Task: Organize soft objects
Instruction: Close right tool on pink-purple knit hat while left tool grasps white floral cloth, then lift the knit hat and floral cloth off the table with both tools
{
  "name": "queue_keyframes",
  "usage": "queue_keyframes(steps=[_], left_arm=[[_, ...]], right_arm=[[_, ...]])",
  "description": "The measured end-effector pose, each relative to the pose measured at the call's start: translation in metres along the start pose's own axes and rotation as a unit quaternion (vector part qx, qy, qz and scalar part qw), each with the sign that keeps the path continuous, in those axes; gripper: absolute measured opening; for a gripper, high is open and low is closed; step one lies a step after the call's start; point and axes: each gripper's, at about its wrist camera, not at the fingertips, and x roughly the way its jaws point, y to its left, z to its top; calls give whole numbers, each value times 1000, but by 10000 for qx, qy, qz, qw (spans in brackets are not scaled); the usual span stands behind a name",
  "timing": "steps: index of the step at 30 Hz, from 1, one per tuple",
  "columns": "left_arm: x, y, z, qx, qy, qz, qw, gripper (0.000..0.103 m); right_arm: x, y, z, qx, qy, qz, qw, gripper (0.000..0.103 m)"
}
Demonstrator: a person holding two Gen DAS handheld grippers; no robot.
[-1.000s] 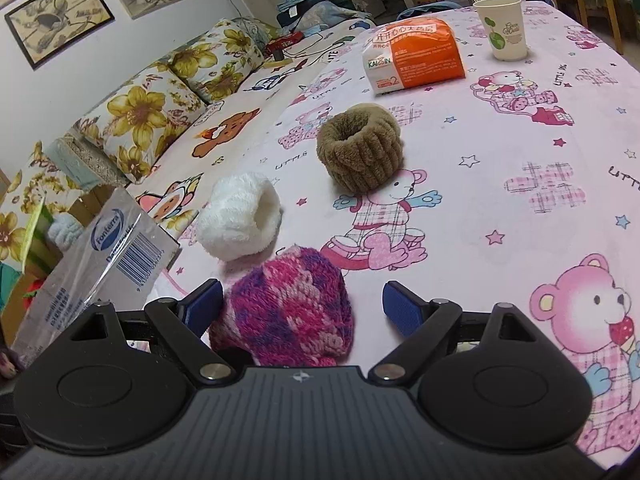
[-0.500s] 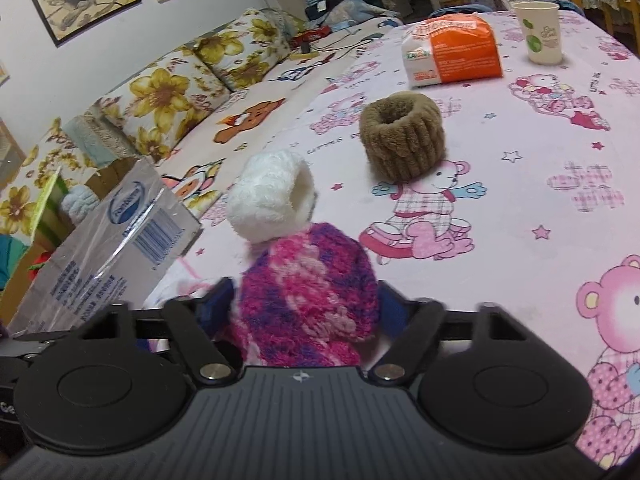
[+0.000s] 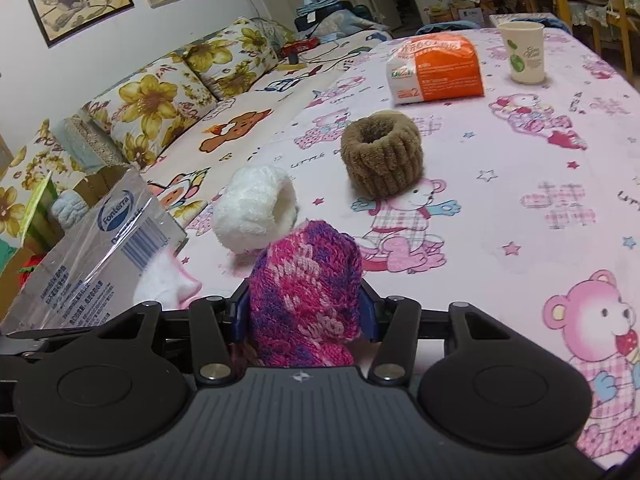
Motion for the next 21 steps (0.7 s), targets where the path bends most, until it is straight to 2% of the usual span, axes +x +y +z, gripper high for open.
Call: queue_keyframes(steps=[5,8,21], left_arm=[[-4,1,0,-39,-87,168,9998,37],[-10,1,2,-87,-195,123,9997,37],[-49,-3,10,-130,-1064,200,9940,37]], right_arm=[[-12,-5,2,10,-192,-201,9996,64],[-18,-9,1,40,-303,-305,9991,64],[-43,-4,5,-150,-815,-438,9956,64]])
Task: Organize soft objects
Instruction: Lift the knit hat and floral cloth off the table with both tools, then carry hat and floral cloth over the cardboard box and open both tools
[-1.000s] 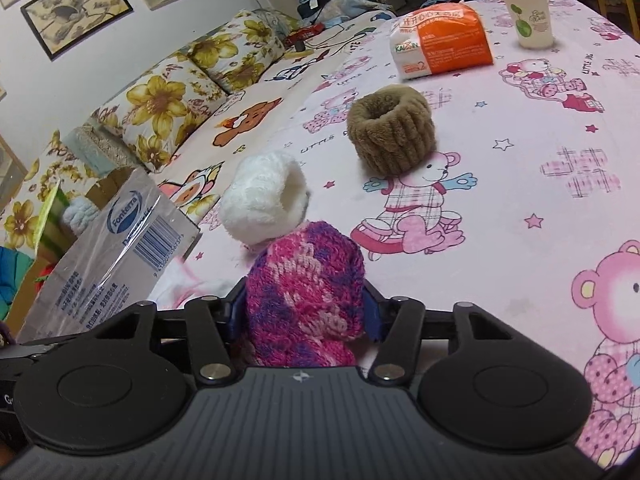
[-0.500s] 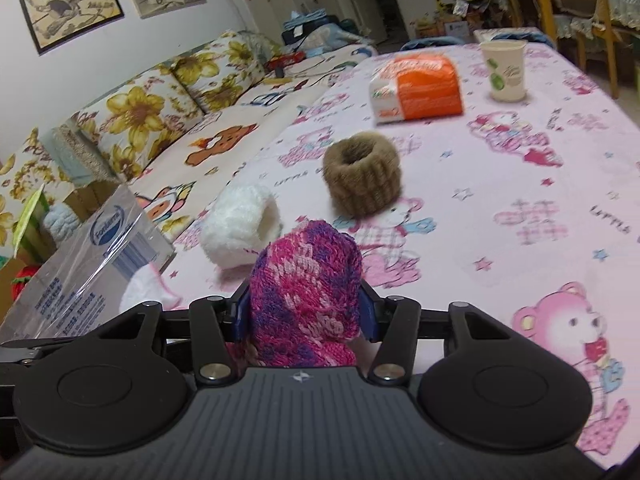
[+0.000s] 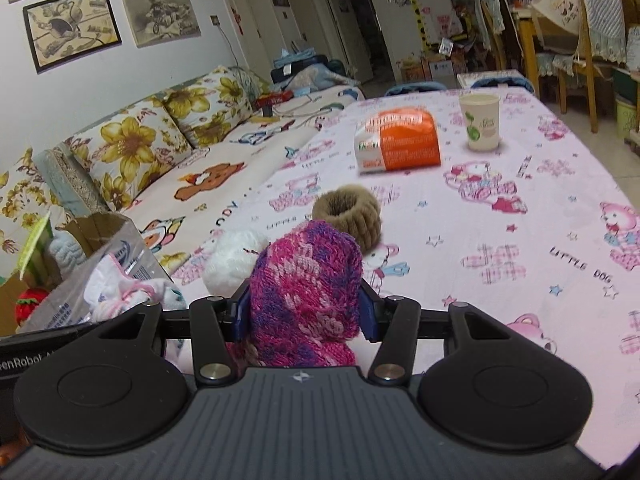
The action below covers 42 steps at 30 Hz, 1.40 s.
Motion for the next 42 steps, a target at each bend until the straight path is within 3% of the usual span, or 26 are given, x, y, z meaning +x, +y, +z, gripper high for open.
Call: queue_keyframes(steps=[12,21,27,34,42], left_arm=[[-37,9,18,-109,-912,344,9952,37],[-70,31,35,-448,-1314,650,9882,37],[-105,55,46,-714,-1650,1366,9742,38],[-127,98,49,-1042,-1659,2252,9544,38],[-140,150,43,-1551,-1507,2622,9405,38]], right_arm=[[-12,27,4,-125,-208,143,9996,64],[-15,56,8,-29,-165,807,9966,64],[-16,82,9,88,-90,1475,9890,64],[-16,116,-1,140,163,2233,9745,65],[-7,137,-12,-106,571,2669,9620,68]])
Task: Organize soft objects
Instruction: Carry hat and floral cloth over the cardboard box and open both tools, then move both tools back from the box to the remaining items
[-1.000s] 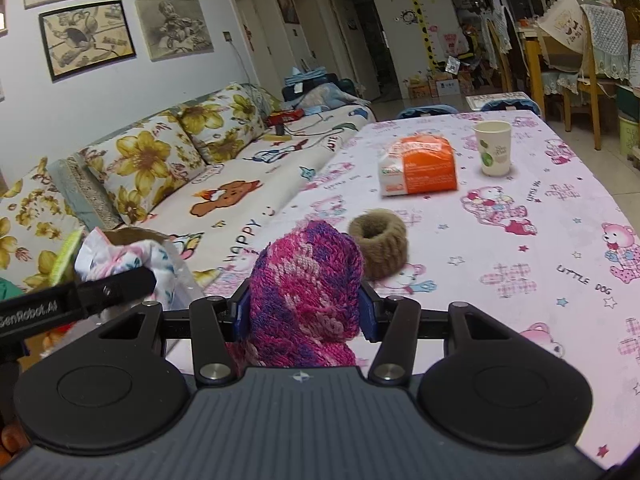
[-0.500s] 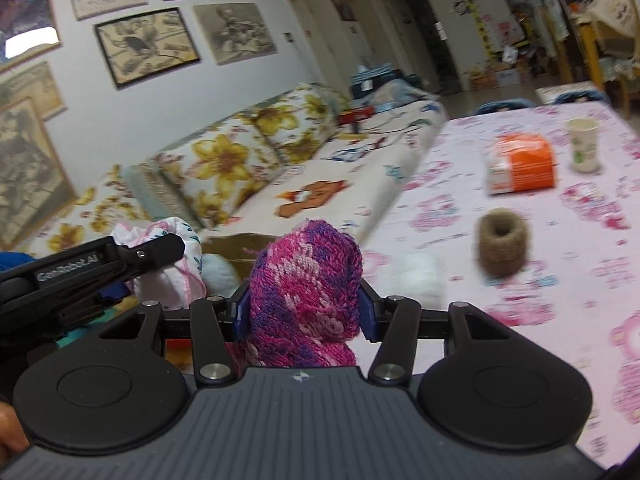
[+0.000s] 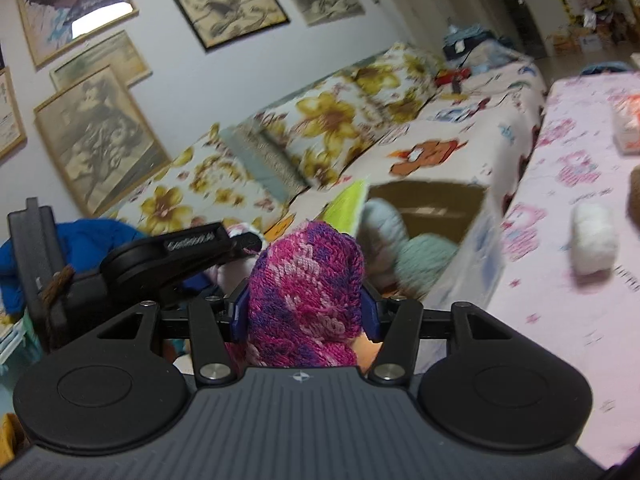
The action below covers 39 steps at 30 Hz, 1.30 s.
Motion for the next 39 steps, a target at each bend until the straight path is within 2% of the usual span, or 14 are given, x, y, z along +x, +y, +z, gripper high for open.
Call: queue_keyframes(steps=[4,5,6,7,8,9,13,16,20,32,39], left_arm=[[11,10,-2,-68,192,151,9997,41],[11,10,-4,-34,200,185,9996,47],[11,9,-4,26,187,214,9996,52],[9,7,-4,77,149,254,9995,65],[6,5,-5,105,93,274,9995,73],[4,3,-4,126,36,252,9996,75],[-5,-8,-5,248,-61,152,9996,76],[-8,-16,-6,342,-77,40,9994,77],[-13,-28,-9,504,-144,-81,9986,83],[-22,-72,-29,1176,-70,-445,9920,84],[-31,-93,-43,1470,-19,-563,9875,86]], right_arm=[[1,-4,-1,51,195,98,9997,81],[-4,-6,-3,124,211,77,9997,98],[-8,-8,-3,153,166,66,9997,102],[-11,-7,-2,161,129,61,9998,102],[-17,-8,-1,155,77,29,9998,101],[-22,-9,-1,141,16,-27,9999,101],[-39,-13,1,137,-143,-189,9996,102],[-51,-20,5,15,-306,-478,9984,102],[-64,-25,5,-201,-432,-816,9955,102],[-74,-36,2,-279,-564,-1263,9900,101],[-84,-43,-1,-220,-723,-1673,9830,101]])
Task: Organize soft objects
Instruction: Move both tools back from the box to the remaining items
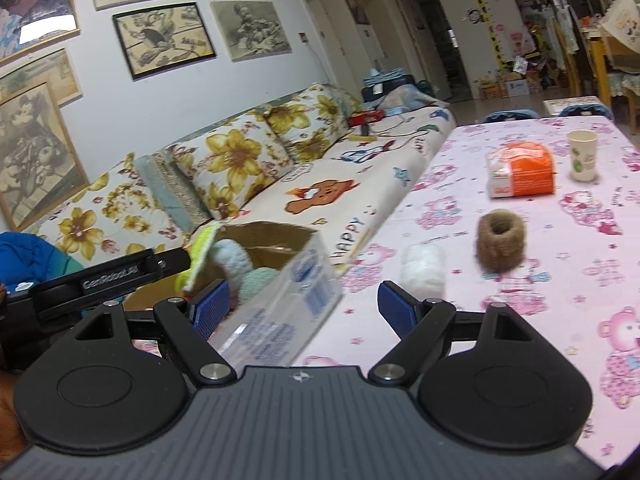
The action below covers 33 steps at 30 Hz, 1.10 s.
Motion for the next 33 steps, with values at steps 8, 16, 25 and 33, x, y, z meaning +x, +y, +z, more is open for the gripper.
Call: queue_keyframes(steps=[8,16,25,33], left_arm=[[-6,-34,-11,447,46,-144,9989,91],[-11,-69,-25,852,97,-269,9959,93],[-12,-114,-39,1250,128,-543,9906,95],[8,-146,-50,1570,124,-811,9842,95]], right_arm=[[-7,-13,-3,67,-159,-429,9989,101],[-10,-31,-3,251,-253,-780,9963,101],[-21,-56,-1,555,-435,-1165,9907,101],[-20,-85,2,894,-607,-1641,9805,102]])
